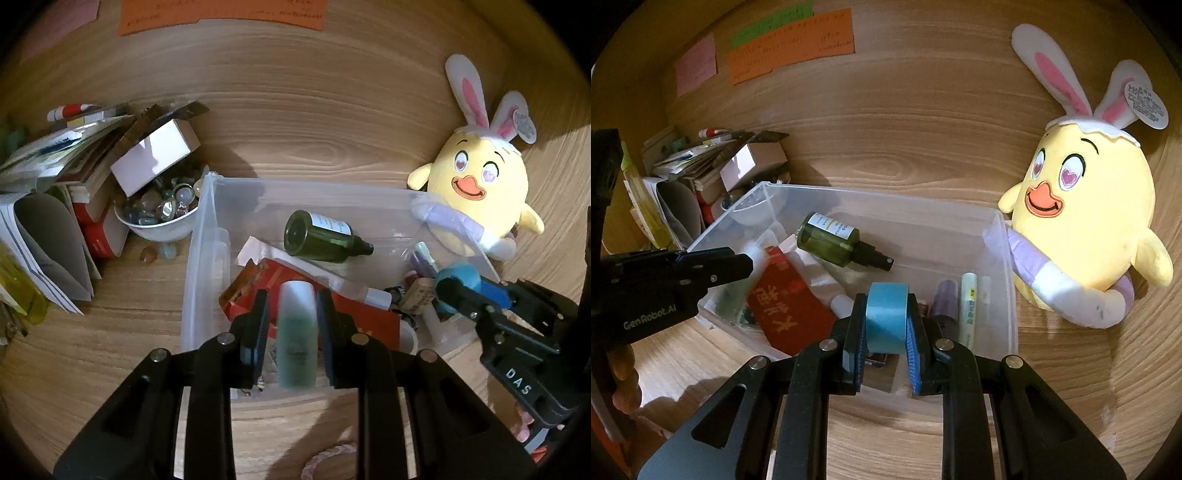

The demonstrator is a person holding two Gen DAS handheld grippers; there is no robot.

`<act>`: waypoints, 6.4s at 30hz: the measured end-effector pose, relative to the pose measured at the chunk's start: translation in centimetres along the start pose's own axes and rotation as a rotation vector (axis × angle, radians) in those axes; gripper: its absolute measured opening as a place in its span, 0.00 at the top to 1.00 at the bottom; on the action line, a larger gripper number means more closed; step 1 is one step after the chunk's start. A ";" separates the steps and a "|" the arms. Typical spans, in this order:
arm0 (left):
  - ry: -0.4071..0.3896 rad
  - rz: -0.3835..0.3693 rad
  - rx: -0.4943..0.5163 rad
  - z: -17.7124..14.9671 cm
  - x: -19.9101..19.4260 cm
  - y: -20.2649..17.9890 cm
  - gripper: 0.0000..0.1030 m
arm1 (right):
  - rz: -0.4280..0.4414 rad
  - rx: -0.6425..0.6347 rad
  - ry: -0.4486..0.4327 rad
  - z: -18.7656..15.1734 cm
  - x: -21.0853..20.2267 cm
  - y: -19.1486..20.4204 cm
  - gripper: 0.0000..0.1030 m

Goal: Organize objects
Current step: 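Carry the lotion tube and tape roll into the clear bin and release both, then withdraw both tools from the bin toward the pen and bracelet, then grasp the white pen with the left tool while the right tool grasps the braided bracelet, then carry the pen and bracelet into the clear bin and release both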

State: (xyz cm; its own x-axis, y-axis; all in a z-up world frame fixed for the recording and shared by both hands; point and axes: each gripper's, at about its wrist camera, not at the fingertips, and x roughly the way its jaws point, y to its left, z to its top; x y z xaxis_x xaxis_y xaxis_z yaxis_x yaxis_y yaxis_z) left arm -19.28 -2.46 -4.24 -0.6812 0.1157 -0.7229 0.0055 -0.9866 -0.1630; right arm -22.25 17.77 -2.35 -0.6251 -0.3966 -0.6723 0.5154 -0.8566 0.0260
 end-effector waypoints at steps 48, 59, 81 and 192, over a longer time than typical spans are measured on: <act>-0.001 0.072 0.089 -9.3 -9.6 2.9 0.11 | 0.172 -0.232 0.192 -7.7 -0.7 9.9 0.20; 0.064 0.028 0.078 -11.2 -9.0 4.0 0.11 | 0.153 -0.260 0.203 -8.4 0.3 11.0 0.48; 0.172 -0.027 0.258 -14.8 -6.6 -0.9 0.61 | 0.119 -0.026 0.088 -7.5 -3.9 4.8 0.88; -0.146 -0.035 0.172 -1.2 -7.4 -3.4 0.52 | 0.035 -0.055 -0.062 0.1 -4.6 1.2 0.43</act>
State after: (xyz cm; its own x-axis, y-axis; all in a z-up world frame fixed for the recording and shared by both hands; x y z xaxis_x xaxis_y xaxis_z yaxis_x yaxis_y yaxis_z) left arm -13.39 0.21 0.91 -0.7773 0.1450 -0.6122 -0.1367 -0.9888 -0.0606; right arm -18.81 18.50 0.89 -0.6400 -0.4474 -0.6247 0.5681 -0.8229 0.0072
